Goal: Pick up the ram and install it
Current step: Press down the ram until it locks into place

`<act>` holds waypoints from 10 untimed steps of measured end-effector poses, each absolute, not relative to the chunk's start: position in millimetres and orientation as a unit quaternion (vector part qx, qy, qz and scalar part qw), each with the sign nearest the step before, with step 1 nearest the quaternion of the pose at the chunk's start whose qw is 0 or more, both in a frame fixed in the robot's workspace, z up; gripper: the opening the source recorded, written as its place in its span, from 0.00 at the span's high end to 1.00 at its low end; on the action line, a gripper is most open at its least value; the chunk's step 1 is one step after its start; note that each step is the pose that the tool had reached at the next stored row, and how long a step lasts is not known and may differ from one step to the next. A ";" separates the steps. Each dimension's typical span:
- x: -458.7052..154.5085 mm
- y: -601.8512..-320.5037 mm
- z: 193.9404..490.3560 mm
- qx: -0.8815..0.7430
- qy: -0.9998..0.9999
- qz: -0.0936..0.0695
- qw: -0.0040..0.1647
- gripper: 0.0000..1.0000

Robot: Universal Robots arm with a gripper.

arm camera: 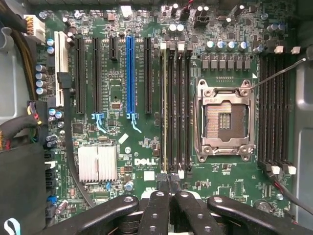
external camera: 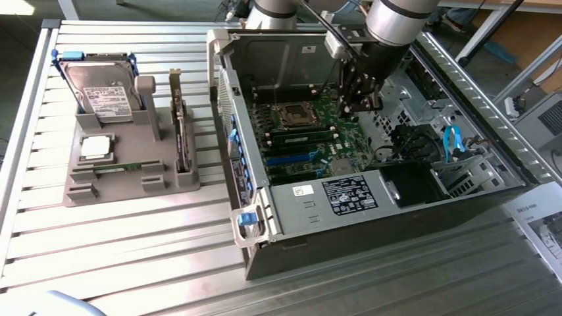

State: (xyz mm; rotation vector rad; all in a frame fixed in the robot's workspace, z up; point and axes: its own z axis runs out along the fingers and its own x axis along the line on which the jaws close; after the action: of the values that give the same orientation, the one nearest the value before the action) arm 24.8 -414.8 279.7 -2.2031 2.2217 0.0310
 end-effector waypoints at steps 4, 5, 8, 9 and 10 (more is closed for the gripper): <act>24.5 -414.7 272.4 -0.704 0.710 0.010 0.006 0.90; 24.2 -414.8 265.2 -0.704 0.710 0.010 0.006 0.90; 24.9 -414.7 248.3 -0.704 0.710 0.009 0.006 0.90; 25.7 -414.7 247.2 -0.704 0.710 0.009 0.006 0.90; 25.7 -414.7 244.2 -0.704 0.710 0.009 0.006 0.90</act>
State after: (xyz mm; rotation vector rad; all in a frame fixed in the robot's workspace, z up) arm 25.7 -414.7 244.2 -2.2035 2.2220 0.0292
